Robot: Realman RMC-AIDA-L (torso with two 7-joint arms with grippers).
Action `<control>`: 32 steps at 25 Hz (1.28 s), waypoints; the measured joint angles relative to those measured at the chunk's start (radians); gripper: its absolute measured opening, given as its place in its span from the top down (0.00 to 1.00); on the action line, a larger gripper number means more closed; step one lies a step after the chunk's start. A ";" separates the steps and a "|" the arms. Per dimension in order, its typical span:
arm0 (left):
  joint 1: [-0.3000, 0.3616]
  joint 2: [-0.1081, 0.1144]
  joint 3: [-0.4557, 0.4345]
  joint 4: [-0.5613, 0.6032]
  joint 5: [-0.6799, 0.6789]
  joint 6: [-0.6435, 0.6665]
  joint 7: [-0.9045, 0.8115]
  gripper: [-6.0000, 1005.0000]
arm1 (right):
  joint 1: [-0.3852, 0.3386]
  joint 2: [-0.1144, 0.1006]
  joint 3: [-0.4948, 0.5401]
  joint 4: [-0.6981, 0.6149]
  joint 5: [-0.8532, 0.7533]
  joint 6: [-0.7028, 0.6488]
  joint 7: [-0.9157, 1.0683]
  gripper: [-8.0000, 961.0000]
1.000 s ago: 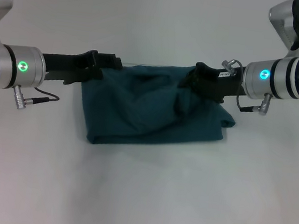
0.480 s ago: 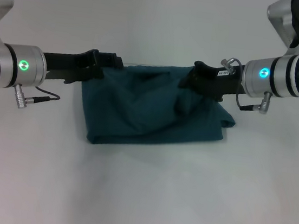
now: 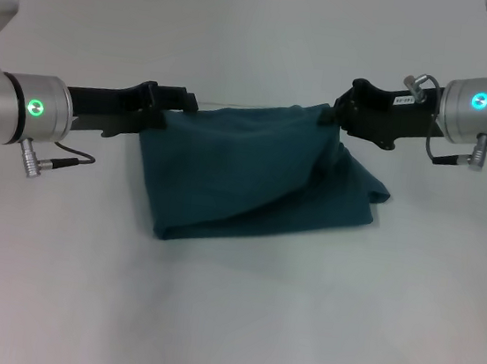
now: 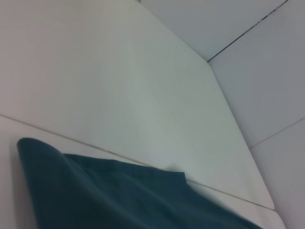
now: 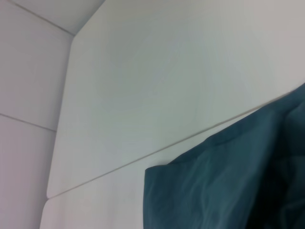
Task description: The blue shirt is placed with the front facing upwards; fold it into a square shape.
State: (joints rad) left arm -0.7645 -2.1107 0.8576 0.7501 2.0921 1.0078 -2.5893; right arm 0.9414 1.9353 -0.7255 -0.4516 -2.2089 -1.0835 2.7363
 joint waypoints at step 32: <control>-0.012 -0.003 0.003 -0.002 -0.002 -0.016 -0.006 0.37 | -0.047 0.001 -0.112 0.090 -0.109 0.153 0.071 0.96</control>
State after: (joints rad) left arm -0.7762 -2.1133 0.8606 0.7485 2.0897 0.9914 -2.5952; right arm 0.8948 1.9368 -0.8377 -0.3620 -2.3177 -0.9309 2.8075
